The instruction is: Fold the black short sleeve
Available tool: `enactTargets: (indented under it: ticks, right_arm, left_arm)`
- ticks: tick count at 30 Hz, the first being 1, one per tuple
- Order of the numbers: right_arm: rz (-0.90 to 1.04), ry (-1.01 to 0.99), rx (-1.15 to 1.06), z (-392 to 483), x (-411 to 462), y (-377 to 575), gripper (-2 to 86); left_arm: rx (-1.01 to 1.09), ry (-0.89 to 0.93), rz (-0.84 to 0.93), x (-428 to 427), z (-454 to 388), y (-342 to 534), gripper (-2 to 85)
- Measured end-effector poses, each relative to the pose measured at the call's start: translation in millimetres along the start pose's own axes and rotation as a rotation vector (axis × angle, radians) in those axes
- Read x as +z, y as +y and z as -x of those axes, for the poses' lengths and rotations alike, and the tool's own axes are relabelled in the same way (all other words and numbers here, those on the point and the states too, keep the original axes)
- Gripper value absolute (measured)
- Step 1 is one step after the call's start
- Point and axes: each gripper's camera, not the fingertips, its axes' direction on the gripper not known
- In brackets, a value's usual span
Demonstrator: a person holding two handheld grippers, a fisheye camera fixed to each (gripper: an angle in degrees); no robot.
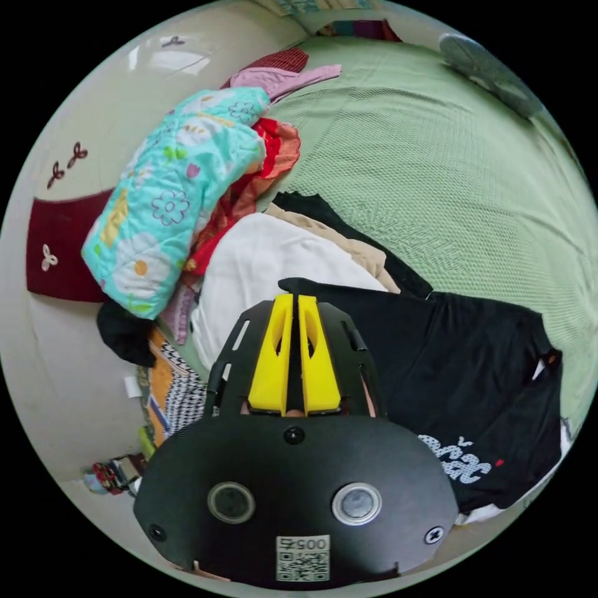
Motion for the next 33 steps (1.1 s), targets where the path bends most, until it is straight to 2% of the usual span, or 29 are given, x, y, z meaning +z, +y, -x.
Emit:
enactTargets:
  ticks: [8, 13, 19, 22, 24, 27, 33]
  right_arm:
    - [-0.106, -0.058, -0.076, -53, -70, 28, -1.4]
    - [-0.159, -0.048, -0.012, -119, -98, 69, -1.5]
    - [-0.116, -0.057, 0.144, -219, -80, 120, 0.1]
    - [-0.023, 0.048, 0.224, -259, -57, 142, 4.8]
    - [-0.066, 0.111, 0.189, -266, -59, 154, 7.1]
    - [-0.133, 0.024, 0.140, -267, -71, 161, 8.0]
    - [-0.225, 0.069, -0.014, -215, -68, 136, 7.2]
  left_arm:
    - [0.045, 0.090, -0.032, 0, -34, -12, 0.4]
    - [0.146, 0.109, -0.021, 14, -78, -10, 0.1]
    - [0.248, 0.113, 0.132, 63, -128, 16, -0.4]
    - [0.254, 0.116, 0.175, 83, -136, 26, -0.4]
    - [0.237, 0.118, 0.178, 90, -135, 26, -0.2]
    - [0.189, 0.115, 0.160, 102, -133, 15, 0.1]
    - [0.134, 0.084, 0.122, 130, -146, -10, -0.2]
